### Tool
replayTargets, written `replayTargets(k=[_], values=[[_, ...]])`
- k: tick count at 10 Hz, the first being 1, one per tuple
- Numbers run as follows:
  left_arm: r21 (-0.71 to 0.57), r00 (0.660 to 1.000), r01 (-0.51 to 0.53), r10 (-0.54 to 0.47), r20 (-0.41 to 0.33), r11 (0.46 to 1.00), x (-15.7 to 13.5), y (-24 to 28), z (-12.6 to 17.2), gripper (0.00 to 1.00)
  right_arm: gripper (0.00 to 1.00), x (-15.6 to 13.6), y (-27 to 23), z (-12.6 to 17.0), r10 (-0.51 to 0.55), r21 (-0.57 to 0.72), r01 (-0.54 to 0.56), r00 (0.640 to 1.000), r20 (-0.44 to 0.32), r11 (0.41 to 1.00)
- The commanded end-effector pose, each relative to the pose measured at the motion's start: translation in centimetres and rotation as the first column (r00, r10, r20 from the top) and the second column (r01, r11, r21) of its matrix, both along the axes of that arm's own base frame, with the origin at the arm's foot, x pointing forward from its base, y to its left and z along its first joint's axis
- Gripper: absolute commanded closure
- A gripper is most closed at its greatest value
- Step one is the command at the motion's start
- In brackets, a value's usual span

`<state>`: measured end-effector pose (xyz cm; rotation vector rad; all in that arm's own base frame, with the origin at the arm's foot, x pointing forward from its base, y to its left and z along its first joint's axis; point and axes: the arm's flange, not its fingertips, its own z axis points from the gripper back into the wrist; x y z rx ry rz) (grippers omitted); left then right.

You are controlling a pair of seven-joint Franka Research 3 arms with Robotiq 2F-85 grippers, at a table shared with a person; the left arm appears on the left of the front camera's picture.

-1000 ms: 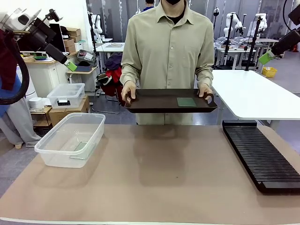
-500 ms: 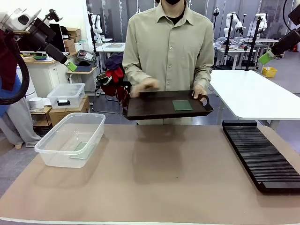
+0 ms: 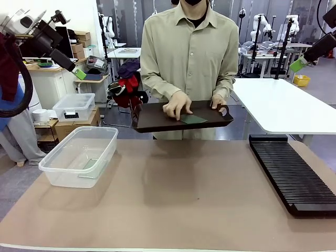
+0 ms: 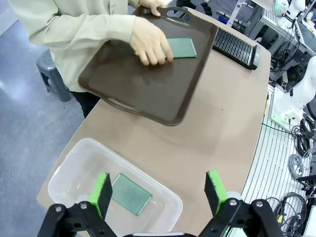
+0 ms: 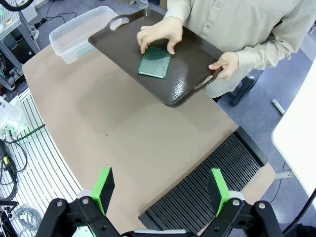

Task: Sort PCBs into racks and boxes based on the side picked up.
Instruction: Pick up the Blank PCB handed by the Human.

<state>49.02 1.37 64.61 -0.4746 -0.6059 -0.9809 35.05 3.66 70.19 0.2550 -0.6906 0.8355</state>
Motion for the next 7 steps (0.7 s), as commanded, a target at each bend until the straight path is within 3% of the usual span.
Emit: replayTargets(k=[1,7], values=[[0.001,1.0,0.001,-0.001,0.003,1.0,0.32,-0.02,0.13,0.0,0.0,-0.16,0.09,-0.07,0.007,-0.006,-0.007,1.0,-0.001,1.0],[0.001,1.0,0.001,-0.001,0.003,1.0,0.32,-0.02,0.13,0.0,0.0,-0.16,0.09,-0.07,0.007,-0.006,-0.007,1.0,-0.001,1.0]])
